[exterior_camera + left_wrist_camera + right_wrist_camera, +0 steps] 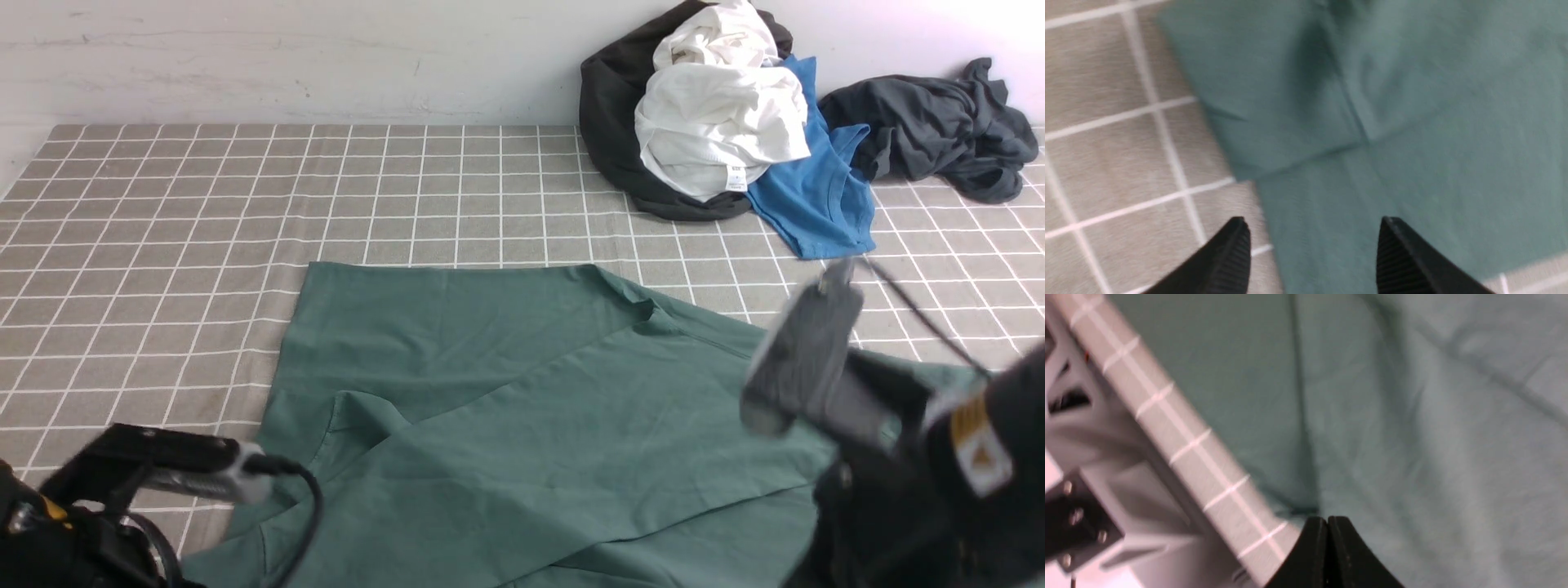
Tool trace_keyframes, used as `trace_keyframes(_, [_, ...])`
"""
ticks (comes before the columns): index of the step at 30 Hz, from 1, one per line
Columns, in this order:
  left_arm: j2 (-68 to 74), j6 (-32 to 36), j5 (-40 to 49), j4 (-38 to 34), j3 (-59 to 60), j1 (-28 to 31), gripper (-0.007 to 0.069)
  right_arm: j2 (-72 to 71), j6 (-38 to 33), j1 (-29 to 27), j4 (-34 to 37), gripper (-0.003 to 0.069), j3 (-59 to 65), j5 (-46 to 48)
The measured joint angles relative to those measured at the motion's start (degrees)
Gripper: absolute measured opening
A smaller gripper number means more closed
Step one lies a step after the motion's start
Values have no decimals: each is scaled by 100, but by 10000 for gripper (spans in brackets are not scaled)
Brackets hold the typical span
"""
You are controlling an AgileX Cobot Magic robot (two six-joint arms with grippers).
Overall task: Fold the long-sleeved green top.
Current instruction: Use the left arm to drag and drop the cuff onto the cuff closest to the left arm, then use both arms simultaneously to clamp the lower edge of the clothing fabric
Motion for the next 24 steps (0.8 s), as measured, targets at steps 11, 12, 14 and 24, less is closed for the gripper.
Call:
trace_keyframes(11, [-62, 1828, -390, 800, 709, -3131, 417, -162, 229, 222, -183, -10, 1060, -19])
trace_keyframes(12, [-62, 1868, -540, 876, 749, -3281, 417, -164, 230, 222, -190, -10, 1060, -24])
trace_keyframes(14, [-42, 1898, -730, 975, 783, -3483, 428, -164, 230, 222, -195, -10, 1060, -24])
trace_keyframes(24, [815, 1921, -1129, 1511, 789, -3677, 489, -164, 125, 226, -222, -10, 1060, -234])
